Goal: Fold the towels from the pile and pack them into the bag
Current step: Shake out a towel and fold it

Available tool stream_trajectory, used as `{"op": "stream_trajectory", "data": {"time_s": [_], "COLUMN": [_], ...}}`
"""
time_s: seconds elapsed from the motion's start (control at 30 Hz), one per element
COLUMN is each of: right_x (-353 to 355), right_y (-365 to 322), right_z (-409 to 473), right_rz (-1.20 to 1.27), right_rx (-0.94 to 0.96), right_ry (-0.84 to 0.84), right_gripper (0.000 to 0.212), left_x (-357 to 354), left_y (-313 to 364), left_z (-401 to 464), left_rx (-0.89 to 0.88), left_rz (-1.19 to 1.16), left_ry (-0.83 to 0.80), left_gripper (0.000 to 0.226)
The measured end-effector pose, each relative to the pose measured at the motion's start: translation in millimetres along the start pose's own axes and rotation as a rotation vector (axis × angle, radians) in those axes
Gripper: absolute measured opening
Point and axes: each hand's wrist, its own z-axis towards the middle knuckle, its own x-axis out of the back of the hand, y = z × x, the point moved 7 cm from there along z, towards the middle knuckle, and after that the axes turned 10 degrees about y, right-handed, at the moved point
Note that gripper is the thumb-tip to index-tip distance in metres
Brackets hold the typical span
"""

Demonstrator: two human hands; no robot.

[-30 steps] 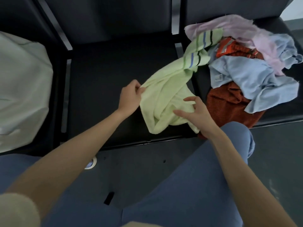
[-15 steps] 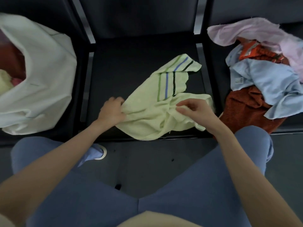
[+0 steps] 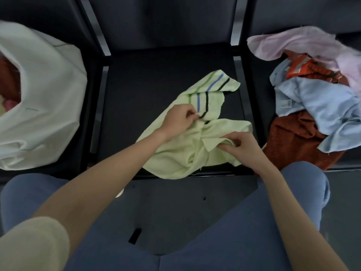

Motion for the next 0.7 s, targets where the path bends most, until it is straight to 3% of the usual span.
{"op": "stream_trajectory", "data": {"time_s": [0.1,0.17,0.23,0.3,0.4,0.53,0.7], "right_x": [-5.6,-7.5,-10.0,-12.7,-15.5,-15.9,-21.6], "right_y": [3.3,5.7,6.4,7.5,9.8,6.8,1.1], "right_z": [-0.2,3.8,7.5,10.2,11.8,15.1,25.1], "right_rz": [0.043,0.043,0.015,-0.073,-0.211,-0.358,-0.325], "right_rx": [-0.06,-0.084,-0.089,-0.081,-0.061,0.01,0.013], "right_ry": [-0.033,-0.007,0.027,0.058,0.082,0.085,0.054], "right_gripper": [0.021,0.017,0.011,0.012,0.032,0.021,0.021], "left_x": [19.4,28.6,39.3,48.1,47.1,39.4,24.3], "left_y": [-25.6,-52.0,-78.2,-93.0,-81.7,-58.7,-38.4], "left_z": [3.6,5.4,6.3,6.3,5.6,11.0,25.6], "left_rx": [0.397,0.558,0.63,0.612,0.445,0.156,0.032], "left_rz": [-0.491,-0.528,-0.389,-0.228,-0.146,0.001,0.137], "left_ry": [0.094,0.147,0.221,0.276,0.238,0.25,0.266], "left_gripper": [0.009,0.013,0.015,0.02,0.031,0.033,0.025]}}
